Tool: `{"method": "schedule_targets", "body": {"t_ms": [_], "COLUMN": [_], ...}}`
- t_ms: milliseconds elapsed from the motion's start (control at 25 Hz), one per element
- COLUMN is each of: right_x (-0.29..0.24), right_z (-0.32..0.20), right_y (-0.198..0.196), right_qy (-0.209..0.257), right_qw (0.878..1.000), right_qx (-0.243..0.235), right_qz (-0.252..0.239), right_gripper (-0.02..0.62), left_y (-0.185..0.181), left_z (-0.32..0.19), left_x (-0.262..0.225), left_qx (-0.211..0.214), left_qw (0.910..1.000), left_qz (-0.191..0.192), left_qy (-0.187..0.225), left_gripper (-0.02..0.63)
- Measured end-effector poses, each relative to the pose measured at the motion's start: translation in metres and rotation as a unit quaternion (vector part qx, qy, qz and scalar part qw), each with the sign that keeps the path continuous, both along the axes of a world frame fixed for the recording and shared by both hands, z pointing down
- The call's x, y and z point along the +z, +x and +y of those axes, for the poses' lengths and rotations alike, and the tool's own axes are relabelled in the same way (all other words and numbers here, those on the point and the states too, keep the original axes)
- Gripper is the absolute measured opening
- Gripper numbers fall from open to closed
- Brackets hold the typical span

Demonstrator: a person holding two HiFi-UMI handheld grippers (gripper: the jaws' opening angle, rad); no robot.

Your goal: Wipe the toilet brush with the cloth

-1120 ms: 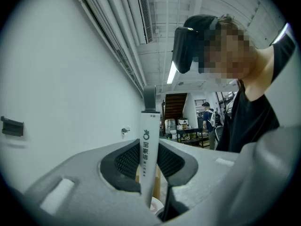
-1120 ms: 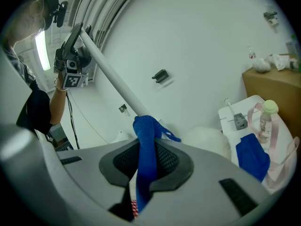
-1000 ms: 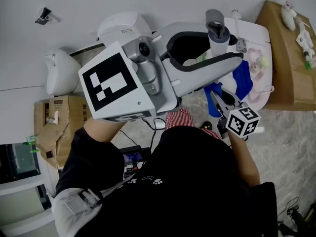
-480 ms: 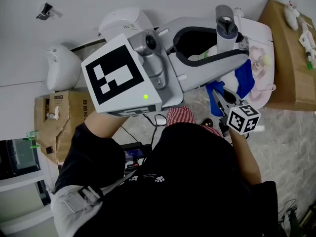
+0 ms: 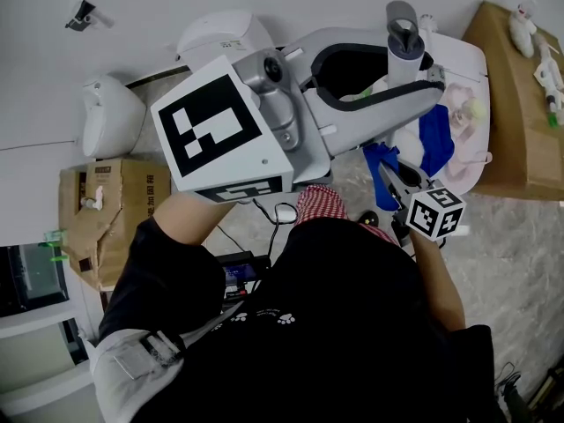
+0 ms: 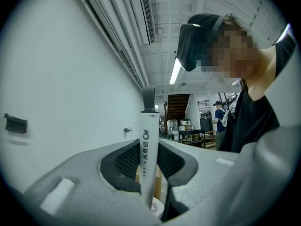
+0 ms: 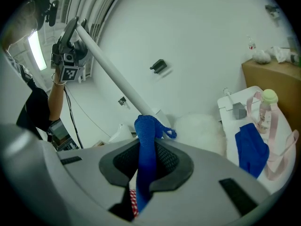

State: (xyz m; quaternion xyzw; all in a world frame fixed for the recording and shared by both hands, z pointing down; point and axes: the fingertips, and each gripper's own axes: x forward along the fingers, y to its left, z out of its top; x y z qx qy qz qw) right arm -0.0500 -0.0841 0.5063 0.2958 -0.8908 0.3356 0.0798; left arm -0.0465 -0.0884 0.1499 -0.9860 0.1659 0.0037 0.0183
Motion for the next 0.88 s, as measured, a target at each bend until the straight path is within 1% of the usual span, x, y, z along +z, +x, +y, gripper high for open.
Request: {"method": "schedule_targets", "body": {"t_ms": [520,720,880], "right_x": [-0.018,-0.036,-0.052], "right_z": [0.006,0.015,0.024], "right_y": [-0.004,-0.016,-0.025], "right_qy": [0.022,0.045,0.056], "right_qw": [1.0,0.998,0.995], "right_qx": [-0.02,-0.05,-0.077], "right_qz": [0.001,-0.006,-0.028], "right_gripper": [0.063,0.063,0.063], "left_y": [-0.002,-0.003,-0.003], "left_z": [-0.004,-0.005,-0.007], "left_x": [0.005,0.006,0.008], "left_qx": [-0.014,-0.017,-0.022], "left_qw": [0.9999,0.9998,0.9997], "left_qz": [0.007,0.009,0.008], "left_qy": [-0.001,0.0,-0.002], "left_gripper": [0.091,0.091,0.089]}}
